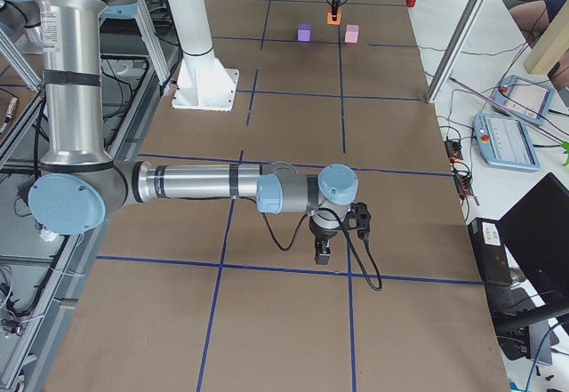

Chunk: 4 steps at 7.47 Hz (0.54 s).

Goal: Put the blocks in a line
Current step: 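Carry the orange cube toward the gap between pink and purple cubes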

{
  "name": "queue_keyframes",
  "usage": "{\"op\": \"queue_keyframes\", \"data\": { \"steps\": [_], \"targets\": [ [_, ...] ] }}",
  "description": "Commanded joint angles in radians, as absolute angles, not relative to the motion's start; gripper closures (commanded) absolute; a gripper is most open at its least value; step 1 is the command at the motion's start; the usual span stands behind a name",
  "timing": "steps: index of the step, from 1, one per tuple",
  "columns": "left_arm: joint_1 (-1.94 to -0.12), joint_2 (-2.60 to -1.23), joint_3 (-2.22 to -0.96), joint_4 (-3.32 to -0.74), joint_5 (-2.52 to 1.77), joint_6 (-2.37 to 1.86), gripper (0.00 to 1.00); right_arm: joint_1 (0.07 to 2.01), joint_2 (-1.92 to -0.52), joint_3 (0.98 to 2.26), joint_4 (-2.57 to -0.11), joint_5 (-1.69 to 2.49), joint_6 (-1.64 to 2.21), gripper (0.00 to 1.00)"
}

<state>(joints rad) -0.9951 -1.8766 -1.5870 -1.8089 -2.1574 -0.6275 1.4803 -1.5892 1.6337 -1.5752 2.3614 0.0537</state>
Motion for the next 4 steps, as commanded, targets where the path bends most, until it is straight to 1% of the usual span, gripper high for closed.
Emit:
{"op": "queue_keyframes", "data": {
  "steps": [1, 2, 4],
  "targets": [
    [-0.983, -1.884, -1.549, -1.854, -2.161, -0.703, 0.77, 1.48, -1.589, 1.634, -1.575, 2.361, 0.054, 0.0],
    [-0.971, -1.902, -1.517, -1.879, -2.16, -0.724, 0.77, 1.48, -1.589, 1.634, -1.574, 2.361, 0.054, 0.0],
    [-0.934, -1.908, -1.508, -1.884, -2.16, -0.773, 0.77, 1.48, -1.589, 1.634, -1.575, 2.361, 0.054, 0.0]
  ]
}}
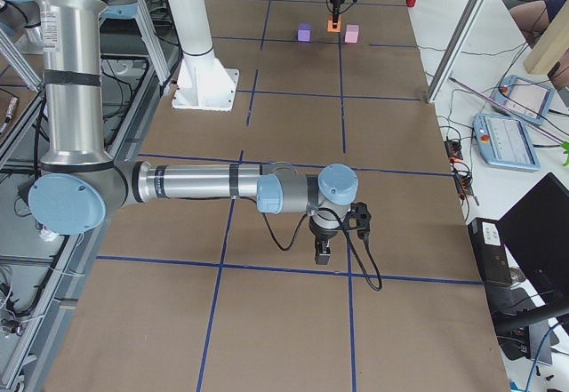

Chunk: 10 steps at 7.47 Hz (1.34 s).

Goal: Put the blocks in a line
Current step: 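Carry the orange cube toward the gap between pink and purple cubes, then lower the orange cube in line between the cubes and open the left gripper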

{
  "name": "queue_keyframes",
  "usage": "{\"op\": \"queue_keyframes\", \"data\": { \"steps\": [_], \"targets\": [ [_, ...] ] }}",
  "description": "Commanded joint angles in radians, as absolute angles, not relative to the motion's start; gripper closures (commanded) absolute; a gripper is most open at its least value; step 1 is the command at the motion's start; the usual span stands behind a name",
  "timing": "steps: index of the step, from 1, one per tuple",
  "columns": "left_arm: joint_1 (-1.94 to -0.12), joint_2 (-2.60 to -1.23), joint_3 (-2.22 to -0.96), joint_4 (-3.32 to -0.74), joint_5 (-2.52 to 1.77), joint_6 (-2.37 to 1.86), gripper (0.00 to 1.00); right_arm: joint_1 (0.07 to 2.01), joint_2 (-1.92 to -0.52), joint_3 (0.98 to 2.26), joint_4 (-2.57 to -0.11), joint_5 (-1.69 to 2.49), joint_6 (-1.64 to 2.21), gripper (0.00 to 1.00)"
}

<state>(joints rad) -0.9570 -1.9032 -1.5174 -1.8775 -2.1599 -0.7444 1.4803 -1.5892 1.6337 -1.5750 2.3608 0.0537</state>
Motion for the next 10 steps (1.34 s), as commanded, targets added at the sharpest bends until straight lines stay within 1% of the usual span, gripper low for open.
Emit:
{"op": "queue_keyframes", "data": {
  "steps": [1, 2, 6, 7, 8, 9, 10],
  "targets": [
    [-0.919, -1.911, -1.478, -1.908, -2.16, -0.775, 0.77, 1.48, -1.589, 1.634, -1.574, 2.361, 0.054, 0.0],
    [-0.911, -1.916, -1.457, -1.925, -2.16, -0.775, 0.77, 1.48, -1.589, 1.634, -1.575, 2.361, 0.054, 0.0],
    [-0.902, -1.921, -1.459, -1.925, -2.16, -0.778, 0.75, 1.48, -1.589, 1.634, -1.575, 2.361, 0.054, 0.0],
    [-0.902, -1.921, -1.456, -1.925, -2.16, -0.778, 0.61, 1.48, -1.589, 1.634, -1.574, 2.361, 0.054, 0.0],
    [-0.902, -1.922, -1.456, -1.924, -2.16, -0.776, 0.56, 1.48, -1.589, 1.634, -1.574, 2.361, 0.054, 0.0],
    [-0.9, -1.922, -1.454, -1.922, -2.16, -0.776, 0.2, 1.48, -1.589, 1.634, -1.574, 2.361, 0.054, 0.0],
    [-0.9, -1.922, -1.453, -1.921, -2.16, -0.775, 0.07, 1.48, -1.589, 1.634, -1.575, 2.361, 0.054, 0.0]
  ]
}}
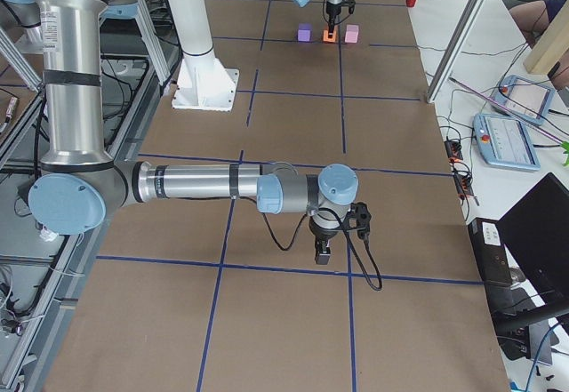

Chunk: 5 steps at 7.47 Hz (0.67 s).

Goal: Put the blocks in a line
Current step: 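Lower the orange cube in line between the cubes and open the left gripper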

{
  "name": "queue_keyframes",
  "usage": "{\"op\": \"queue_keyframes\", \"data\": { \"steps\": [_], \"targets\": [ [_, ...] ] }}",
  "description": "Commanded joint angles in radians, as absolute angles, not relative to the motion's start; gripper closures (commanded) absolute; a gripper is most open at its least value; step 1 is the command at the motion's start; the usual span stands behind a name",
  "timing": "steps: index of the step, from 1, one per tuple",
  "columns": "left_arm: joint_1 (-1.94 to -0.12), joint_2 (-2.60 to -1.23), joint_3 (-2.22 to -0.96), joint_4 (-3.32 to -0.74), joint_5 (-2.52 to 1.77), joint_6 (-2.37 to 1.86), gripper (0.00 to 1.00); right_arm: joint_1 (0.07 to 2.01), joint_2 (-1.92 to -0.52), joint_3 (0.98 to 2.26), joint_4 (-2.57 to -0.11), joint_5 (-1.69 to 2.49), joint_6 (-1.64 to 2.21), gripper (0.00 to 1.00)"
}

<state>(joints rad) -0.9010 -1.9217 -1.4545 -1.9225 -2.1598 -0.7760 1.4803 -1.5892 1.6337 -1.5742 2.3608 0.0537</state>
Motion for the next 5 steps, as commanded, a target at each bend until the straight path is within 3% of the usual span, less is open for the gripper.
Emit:
{"op": "queue_keyframes", "data": {
  "steps": [1, 5],
  "targets": [
    [-0.9, -1.922, -1.448, -1.921, -2.158, -0.775, 0.01, 1.48, -1.589, 1.634, -1.574, 2.361, 0.054, 0.0],
    [-0.938, -1.922, -1.509, -1.908, -2.158, -0.77, 0.0, 1.48, -1.589, 1.634, -1.575, 2.361, 0.054, 0.0]
  ]
}}
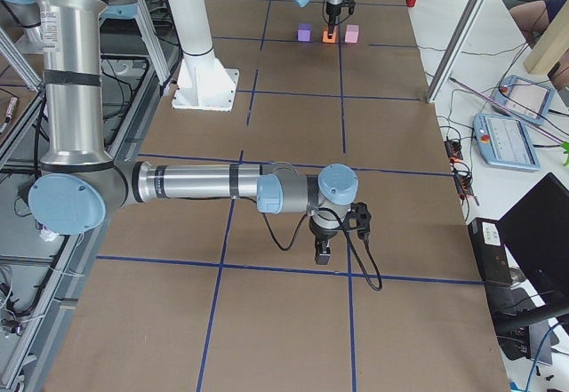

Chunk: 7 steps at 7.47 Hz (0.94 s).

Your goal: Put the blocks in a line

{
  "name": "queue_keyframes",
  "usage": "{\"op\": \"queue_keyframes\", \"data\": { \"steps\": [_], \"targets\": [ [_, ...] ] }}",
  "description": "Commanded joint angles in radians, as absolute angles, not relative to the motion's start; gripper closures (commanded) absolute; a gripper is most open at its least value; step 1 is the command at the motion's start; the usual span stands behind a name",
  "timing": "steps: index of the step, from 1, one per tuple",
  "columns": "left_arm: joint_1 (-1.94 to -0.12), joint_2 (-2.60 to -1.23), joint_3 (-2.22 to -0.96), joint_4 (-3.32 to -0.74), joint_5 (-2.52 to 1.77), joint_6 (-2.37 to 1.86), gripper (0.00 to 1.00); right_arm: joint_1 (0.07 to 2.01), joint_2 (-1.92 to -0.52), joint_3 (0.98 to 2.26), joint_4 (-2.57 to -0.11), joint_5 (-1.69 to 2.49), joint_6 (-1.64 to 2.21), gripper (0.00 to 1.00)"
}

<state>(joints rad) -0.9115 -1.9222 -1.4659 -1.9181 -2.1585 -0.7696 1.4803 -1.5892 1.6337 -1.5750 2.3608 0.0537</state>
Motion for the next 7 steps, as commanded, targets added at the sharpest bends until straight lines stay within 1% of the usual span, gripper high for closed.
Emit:
{"op": "queue_keyframes", "data": {
  "steps": [1, 3, 5, 7],
  "targets": [
    [-0.981, -1.919, -1.566, -1.863, -2.167, -0.762, 0.0, 1.48, -1.589, 1.634, -1.575, 2.361, 0.054, 0.0],
    [-1.035, -1.919, -1.685, -1.726, -2.174, -0.747, 0.0, 1.48, -1.589, 1.634, -1.574, 2.361, 0.054, 0.0],
    [-1.038, -1.919, -1.704, -1.703, -2.174, -0.72, 0.0, 1.48, -1.589, 1.634, -1.575, 2.361, 0.054, 0.0],
    [-1.139, -1.908, -1.684, -1.704, -2.171, -0.568, 0.0, 1.48, -1.589, 1.634, -1.574, 2.361, 0.054, 0.0]
  ]
}}
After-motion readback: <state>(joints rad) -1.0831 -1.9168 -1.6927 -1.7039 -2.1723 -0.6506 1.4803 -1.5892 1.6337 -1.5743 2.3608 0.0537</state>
